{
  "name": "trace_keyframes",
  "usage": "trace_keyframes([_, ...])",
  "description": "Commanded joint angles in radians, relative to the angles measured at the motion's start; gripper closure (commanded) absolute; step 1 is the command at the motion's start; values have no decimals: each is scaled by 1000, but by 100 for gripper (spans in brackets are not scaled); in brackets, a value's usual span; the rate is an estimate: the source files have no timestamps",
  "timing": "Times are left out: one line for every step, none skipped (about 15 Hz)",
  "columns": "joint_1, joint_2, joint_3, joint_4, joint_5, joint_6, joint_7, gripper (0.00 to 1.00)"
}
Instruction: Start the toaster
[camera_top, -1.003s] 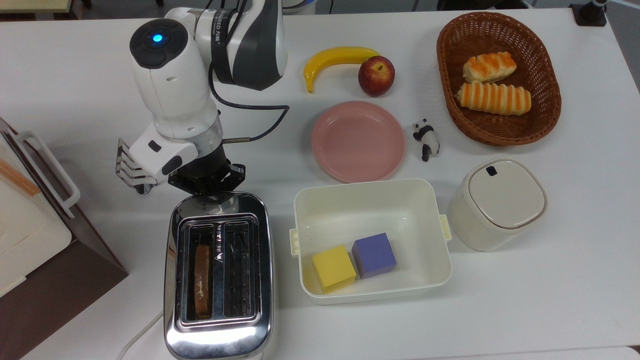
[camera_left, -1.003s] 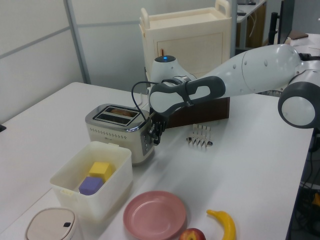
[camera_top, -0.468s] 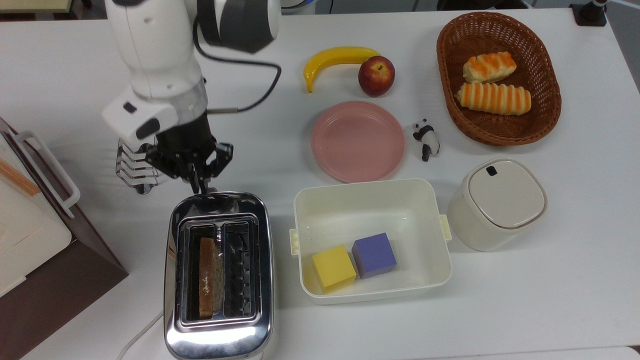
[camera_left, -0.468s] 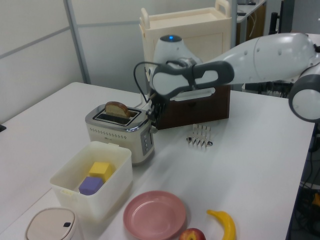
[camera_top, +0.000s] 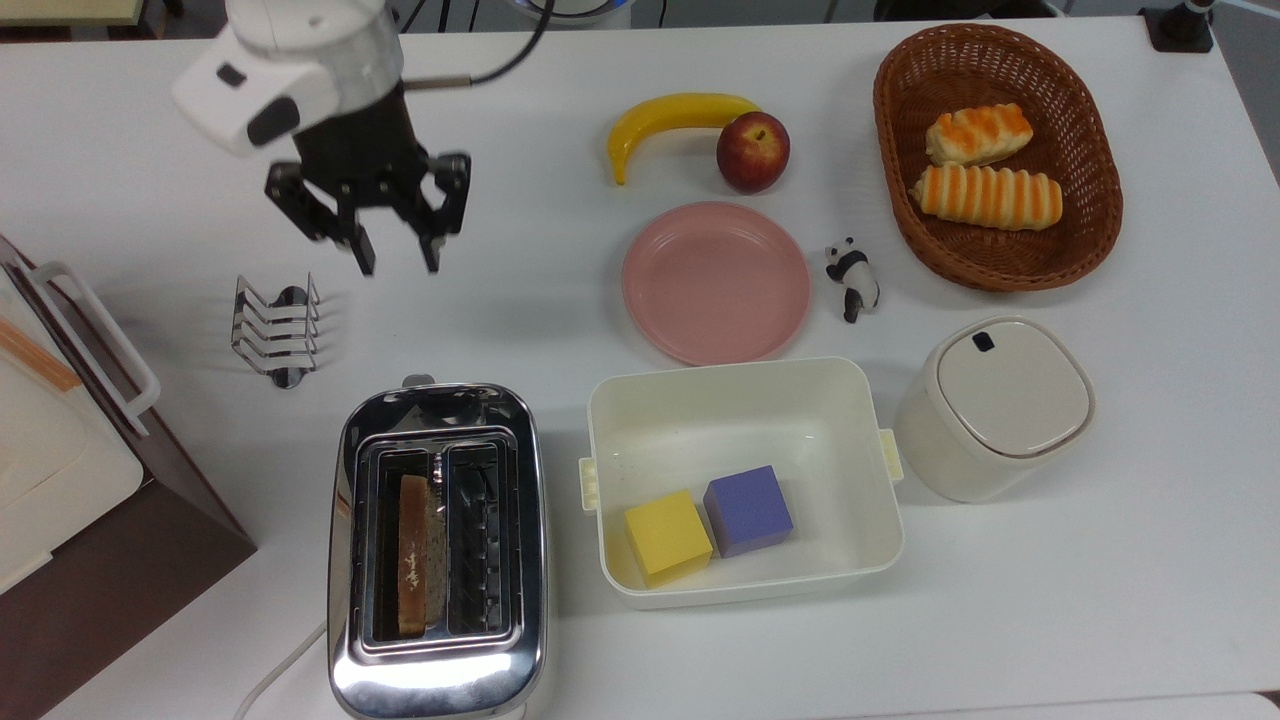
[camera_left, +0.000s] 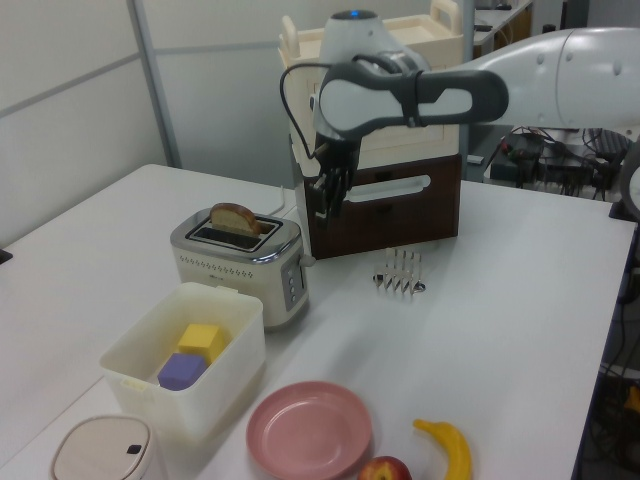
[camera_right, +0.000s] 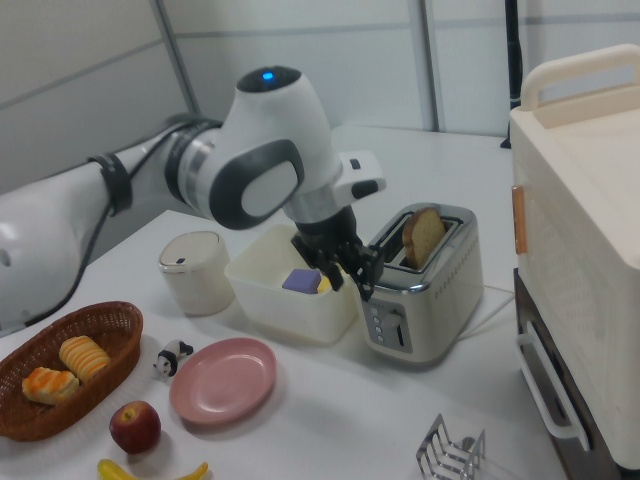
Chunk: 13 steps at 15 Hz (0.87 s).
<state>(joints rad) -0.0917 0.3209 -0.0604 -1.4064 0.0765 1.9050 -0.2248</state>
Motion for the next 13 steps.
trace_keyframes([-9,-51,-7,0,-11,-92,-16,0])
trace_keyframes([-10,-52,-9,0,-21,-118,-15,0])
trace_keyframes([-11,-52,-9,0,-38,-141,-15,0])
trace_keyframes([-13,-52,-9,0,-50,-149,-16,0])
trace_keyframes([-19,-52,-13,1,-50,-149,-18,0])
trace_keyframes([-23,-52,-13,1,-52,-149,-18,0])
trace_keyframes([-22,-52,-12,0,-54,-149,-18,0])
trace_keyframes([-22,-52,-12,0,-54,-149,-16,0])
trace_keyframes([-23,-54,-13,0,-54,-149,-13,0])
trace_keyframes([-23,-57,-13,0,-54,-149,-7,0])
trace_keyframes([-23,-63,-13,-3,-54,-149,-7,0])
trace_keyframes([-25,-65,-15,-5,-54,-149,-8,0])
trace_keyframes([-28,-63,-15,-2,-57,-149,-11,0])
